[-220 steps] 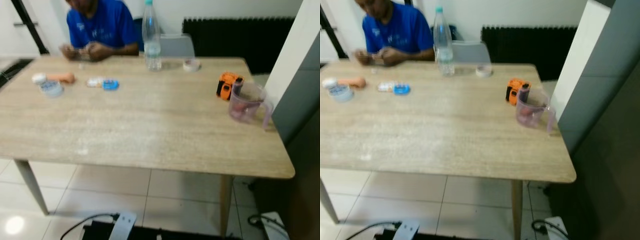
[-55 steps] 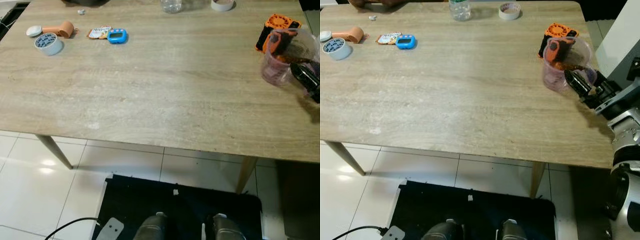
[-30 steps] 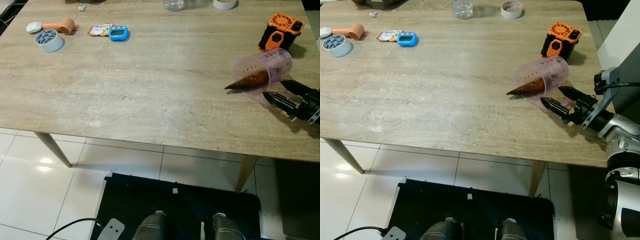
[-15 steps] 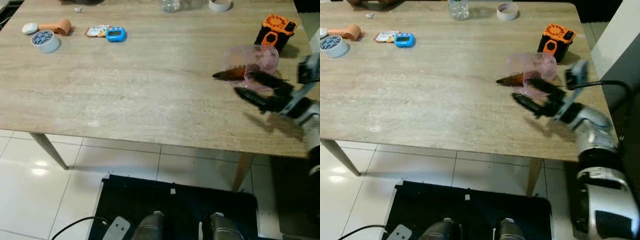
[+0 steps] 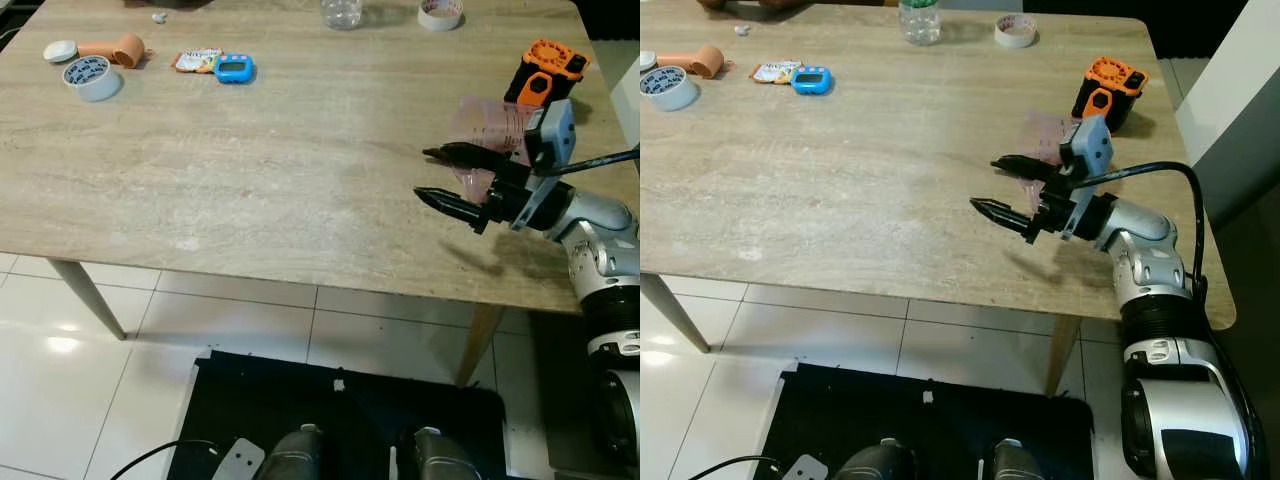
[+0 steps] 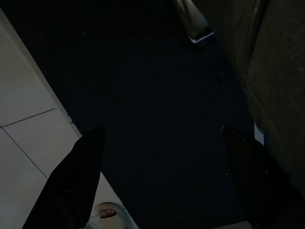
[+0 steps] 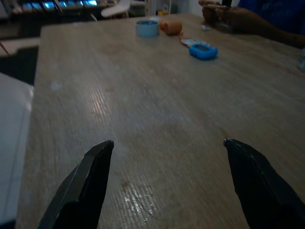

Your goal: Restocking fridge

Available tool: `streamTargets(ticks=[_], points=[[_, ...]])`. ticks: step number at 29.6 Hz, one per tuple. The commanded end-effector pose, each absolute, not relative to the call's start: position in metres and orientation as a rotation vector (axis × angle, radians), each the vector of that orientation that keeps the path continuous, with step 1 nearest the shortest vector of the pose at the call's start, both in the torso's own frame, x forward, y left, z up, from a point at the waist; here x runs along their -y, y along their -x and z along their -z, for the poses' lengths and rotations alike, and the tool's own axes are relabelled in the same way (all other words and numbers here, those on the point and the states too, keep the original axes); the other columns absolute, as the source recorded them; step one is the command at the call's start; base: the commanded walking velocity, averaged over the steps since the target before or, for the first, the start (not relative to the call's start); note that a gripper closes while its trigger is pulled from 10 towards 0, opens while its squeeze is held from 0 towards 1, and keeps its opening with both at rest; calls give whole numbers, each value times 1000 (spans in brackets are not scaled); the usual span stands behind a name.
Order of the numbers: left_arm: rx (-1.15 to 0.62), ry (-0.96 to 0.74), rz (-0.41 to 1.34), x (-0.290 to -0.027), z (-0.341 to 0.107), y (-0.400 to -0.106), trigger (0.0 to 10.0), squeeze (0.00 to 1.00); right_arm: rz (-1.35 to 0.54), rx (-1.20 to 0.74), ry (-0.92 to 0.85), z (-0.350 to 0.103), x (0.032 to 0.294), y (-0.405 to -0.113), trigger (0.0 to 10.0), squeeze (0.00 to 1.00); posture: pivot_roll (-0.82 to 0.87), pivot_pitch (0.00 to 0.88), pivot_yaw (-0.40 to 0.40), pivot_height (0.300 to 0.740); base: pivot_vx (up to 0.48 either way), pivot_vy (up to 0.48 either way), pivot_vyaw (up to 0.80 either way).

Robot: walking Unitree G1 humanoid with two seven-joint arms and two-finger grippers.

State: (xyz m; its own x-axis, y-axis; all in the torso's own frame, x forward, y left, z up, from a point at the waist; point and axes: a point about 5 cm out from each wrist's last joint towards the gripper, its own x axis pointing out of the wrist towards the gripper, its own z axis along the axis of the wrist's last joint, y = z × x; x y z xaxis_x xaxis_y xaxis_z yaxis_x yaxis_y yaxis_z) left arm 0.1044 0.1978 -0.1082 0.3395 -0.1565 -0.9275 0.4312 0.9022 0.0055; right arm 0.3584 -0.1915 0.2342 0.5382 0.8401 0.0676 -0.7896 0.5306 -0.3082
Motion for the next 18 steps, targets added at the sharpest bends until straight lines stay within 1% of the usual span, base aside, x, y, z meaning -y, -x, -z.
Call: streamTargets(ticks=[1,7,10,11,12,15,18], points=[[-1201,-234,396,-190,113,-92,10000,0,-968,178,312,-228,195,-355,10000,0,28,222,-13,740,0,0,0],[-1207,-229,394,-189,113,-90,10000,0,-950,117,398,-226,207,-344,10000,0,23,225,-16,740,0,0,0],[-1212,-228,391,-189,114,-89,10000,0,-916,60,447,-227,221,-338,10000,0,18,224,-19,740,0,0,0],[-1212,-228,391,-189,114,-89,10000,0,-916,60,447,-227,221,-338,10000,0,18,224,-19,740,0,0,0],[-1212,-227,389,-188,114,-89,10000,0,-887,39,482,-229,229,-335,10000,0,13,224,-21,740,0,0,0],[-1212,-227,389,-188,114,-89,10000,0,-874,31,491,-228,231,-335,10000,0,10,223,-21,740,0,0,0],[-1214,-228,392,-186,114,-90,10000,0,-825,-24,511,-222,237,-336,10000,0,3,218,-25,740,0,0,0]])
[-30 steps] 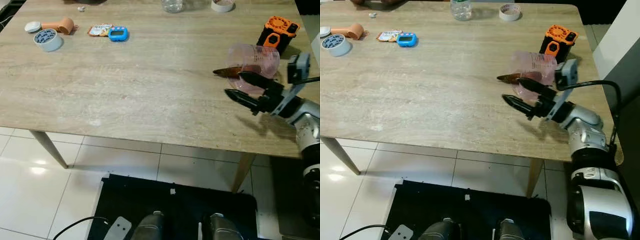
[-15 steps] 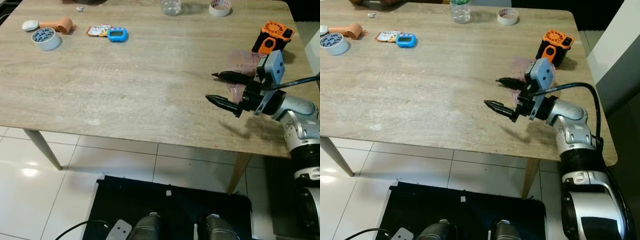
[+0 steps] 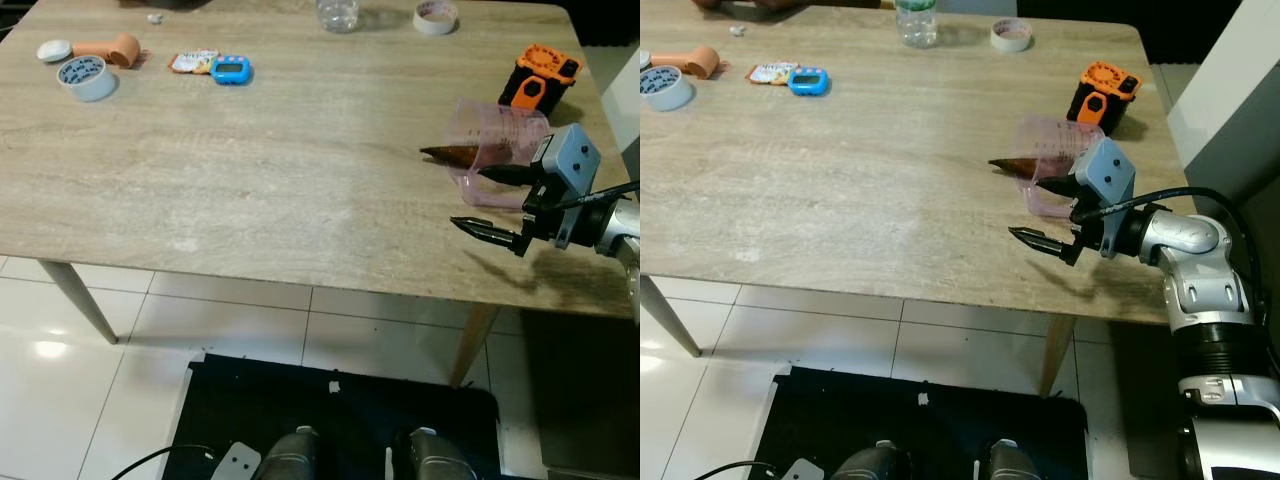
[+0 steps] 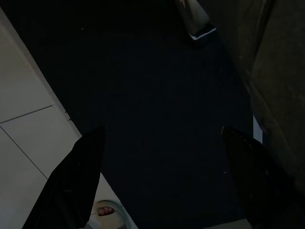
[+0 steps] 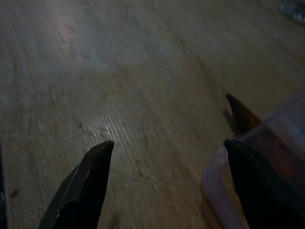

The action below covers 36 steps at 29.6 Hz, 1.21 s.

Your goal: Restocking fridge

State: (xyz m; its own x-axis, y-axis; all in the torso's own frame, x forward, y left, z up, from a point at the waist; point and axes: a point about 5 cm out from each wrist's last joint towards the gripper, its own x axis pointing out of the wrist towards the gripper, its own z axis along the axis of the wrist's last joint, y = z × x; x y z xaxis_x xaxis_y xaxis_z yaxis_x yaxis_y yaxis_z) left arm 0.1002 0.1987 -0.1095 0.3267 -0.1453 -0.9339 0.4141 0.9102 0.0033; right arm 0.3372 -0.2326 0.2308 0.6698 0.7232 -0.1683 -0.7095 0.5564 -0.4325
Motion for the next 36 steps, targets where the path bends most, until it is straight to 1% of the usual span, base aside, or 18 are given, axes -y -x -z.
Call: streamTargets(ticks=[1,3,9,14,17,20,27,30,36], points=[[-1214,-228,392,-186,114,-90,10000,0,-825,-24,511,-222,237,-336,10000,0,3,218,-25,740,0,0,0],[-1212,-226,393,-185,114,-90,10000,0,-813,-35,509,-220,236,-337,10000,0,3,218,-25,740,0,0,0],[-1204,-215,397,-179,114,-92,10000,0,-793,-99,426,-192,208,-349,10000,0,0,230,-38,740,0,0,0],[-1209,-208,396,-179,115,-88,10000,0,-741,-119,399,-186,206,-358,10000,0,2,236,-42,740,0,0,0],[-1222,-202,392,-179,116,-82,10000,0,-674,-142,408,-188,210,-367,10000,0,5,245,-50,740,0,0,0],[-1229,-199,386,-180,117,-79,10000,0,-661,-131,406,-194,212,-369,10000,0,7,248,-55,740,0,0,0],[-1233,-192,380,-179,117,-76,10000,0,-648,-25,322,-218,222,-371,10000,0,5,256,-62,740,0,0,0],[-1234,-188,381,-178,118,-75,10000,0,-665,49,272,-233,233,-367,10000,0,2,260,-62,740,0,0,0],[-1235,-188,382,-178,118,-74,10000,0,-601,32,304,-236,252,-366,10000,0,2,267,-59,740,0,0,0]])
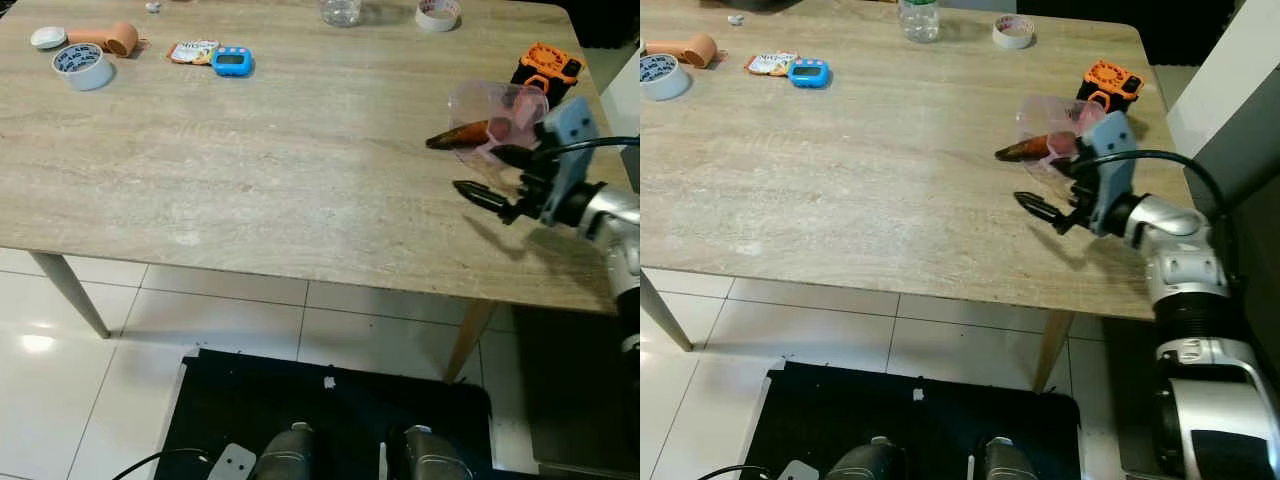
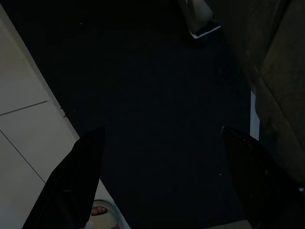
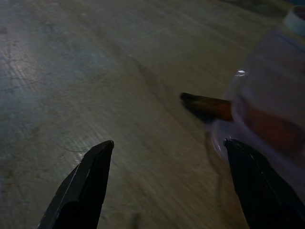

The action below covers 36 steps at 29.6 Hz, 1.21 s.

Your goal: Restocking fridge

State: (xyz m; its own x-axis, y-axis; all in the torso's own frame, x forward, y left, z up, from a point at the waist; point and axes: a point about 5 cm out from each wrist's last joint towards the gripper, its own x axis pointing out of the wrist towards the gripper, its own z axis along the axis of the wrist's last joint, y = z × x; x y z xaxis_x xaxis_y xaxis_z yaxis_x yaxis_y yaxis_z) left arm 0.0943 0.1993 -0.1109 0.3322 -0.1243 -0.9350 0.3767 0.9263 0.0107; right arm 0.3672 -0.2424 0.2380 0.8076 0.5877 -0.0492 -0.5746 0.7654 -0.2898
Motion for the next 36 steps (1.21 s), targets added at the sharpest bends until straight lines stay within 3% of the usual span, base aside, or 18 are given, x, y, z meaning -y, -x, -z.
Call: streamTargets(ticks=[1,11,19,36], points=[[-1235,-188,382,-178,118,-74,10000,0,-601,32,304,-236,252,-366,10000,0,2,267,-59,740,0,0,0],[-1239,-191,378,-183,117,-73,10000,0,-536,16,384,-238,265,-368,10000,0,8,276,-59,740,0,0,0],[-1239,-185,380,-181,118,-72,10000,0,-544,149,409,-251,254,-370,10000,0,11,282,-60,740,0,0,0],[-1238,-187,379,-181,118,-72,10000,0,-617,206,417,-254,251,-365,10000,0,6,279,-62,740,0,0,0]])
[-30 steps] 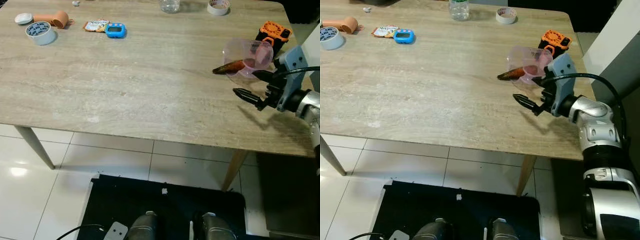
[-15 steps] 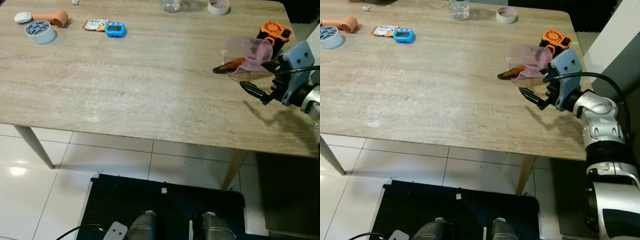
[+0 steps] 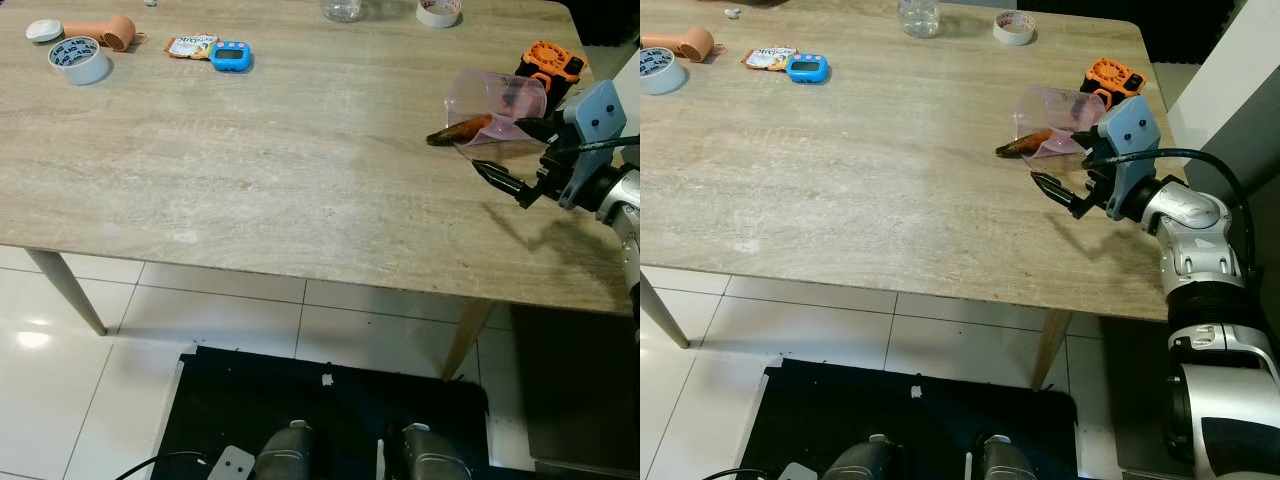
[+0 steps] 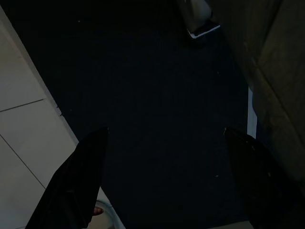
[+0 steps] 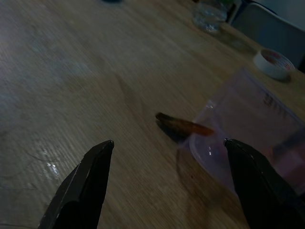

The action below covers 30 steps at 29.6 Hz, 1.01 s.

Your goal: Restocking fridge

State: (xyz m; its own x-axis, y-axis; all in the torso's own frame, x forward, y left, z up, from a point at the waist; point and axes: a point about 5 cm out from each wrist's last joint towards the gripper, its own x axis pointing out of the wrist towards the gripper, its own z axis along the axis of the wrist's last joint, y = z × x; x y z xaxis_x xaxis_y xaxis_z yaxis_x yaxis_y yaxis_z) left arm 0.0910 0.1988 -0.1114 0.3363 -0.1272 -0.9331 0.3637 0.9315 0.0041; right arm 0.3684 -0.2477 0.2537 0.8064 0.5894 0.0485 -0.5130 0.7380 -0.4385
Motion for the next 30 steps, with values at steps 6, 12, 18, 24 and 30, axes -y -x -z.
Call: streamTargets(ticks=[6,12,18,24,30], points=[[-1233,-182,383,-178,118,-74,10000,0,-768,240,320,-257,244,-356,10000,0,3,277,-62,740,0,0,0],[-1233,-184,383,-179,117,-75,10000,0,-686,193,429,-252,249,-361,10000,0,2,276,-61,740,0,0,0],[-1228,-201,368,-184,117,-76,10000,0,-631,81,570,-233,252,-363,10000,0,5,274,-59,740,0,0,0],[-1255,-286,298,-203,115,-78,10000,0,-565,45,600,-227,257,-365,10000,0,11,270,-56,740,0,0,0],[-1373,-617,287,-248,110,-65,10000,0,-517,64,603,-230,261,-367,10000,0,13,271,-51,740,0,0,0]])
